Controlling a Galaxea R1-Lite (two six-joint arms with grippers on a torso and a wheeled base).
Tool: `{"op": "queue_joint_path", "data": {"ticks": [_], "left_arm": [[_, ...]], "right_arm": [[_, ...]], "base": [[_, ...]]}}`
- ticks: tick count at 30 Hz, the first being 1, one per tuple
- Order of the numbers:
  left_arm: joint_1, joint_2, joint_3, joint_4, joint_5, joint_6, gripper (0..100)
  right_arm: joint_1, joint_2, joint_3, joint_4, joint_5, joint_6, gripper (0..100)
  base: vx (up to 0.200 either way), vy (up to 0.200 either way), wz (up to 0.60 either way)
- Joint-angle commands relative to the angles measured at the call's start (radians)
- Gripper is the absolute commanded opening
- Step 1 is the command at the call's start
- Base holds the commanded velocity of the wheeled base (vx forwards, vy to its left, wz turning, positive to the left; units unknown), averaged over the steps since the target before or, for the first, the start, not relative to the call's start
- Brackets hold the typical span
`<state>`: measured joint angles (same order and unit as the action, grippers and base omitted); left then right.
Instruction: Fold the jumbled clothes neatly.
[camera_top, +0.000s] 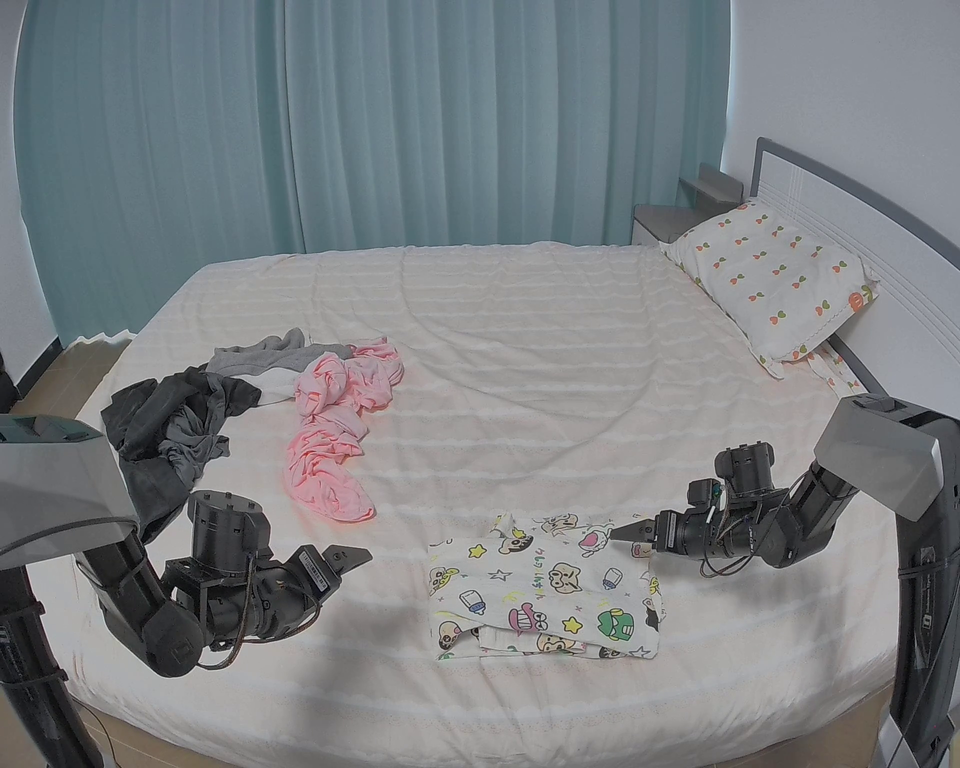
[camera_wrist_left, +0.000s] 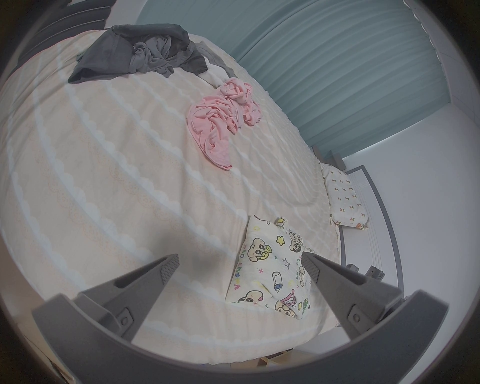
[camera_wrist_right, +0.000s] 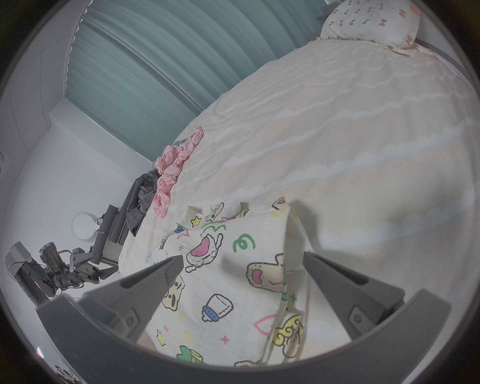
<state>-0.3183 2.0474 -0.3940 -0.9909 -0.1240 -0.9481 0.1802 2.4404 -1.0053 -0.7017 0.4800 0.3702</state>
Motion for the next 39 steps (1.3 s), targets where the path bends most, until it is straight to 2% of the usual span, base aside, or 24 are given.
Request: {"op": "queue_joint_path", "data": {"ticks": [1,12,19,39], "left_arm": [[-0.001,0.01,0.0,0.0,0.0,0.0,100],[0.001,0.01,0.001,0.0,0.001,0.0,100],[0.001,0.01,0.003,0.0,0.001,0.0,100],[-0.001,0.016,0.001,0.0,0.001,0.0,100]], "right_arm": [[0.002,0.02,-0.016,-0.002,0.002,0.003,0],[-0.018,0.003,-0.033,-0.005,0.006,0.015,0],[-0.05,-0.026,-0.065,-0.005,0.006,0.087,0],[-0.076,0.015,-0.096,0.025,-0.011,0.088,0]], "base": [[0.0,0.0,0.0],[0.0,0.0,0.0],[0.0,0.0,0.0],[0.0,0.0,0.0]]}}
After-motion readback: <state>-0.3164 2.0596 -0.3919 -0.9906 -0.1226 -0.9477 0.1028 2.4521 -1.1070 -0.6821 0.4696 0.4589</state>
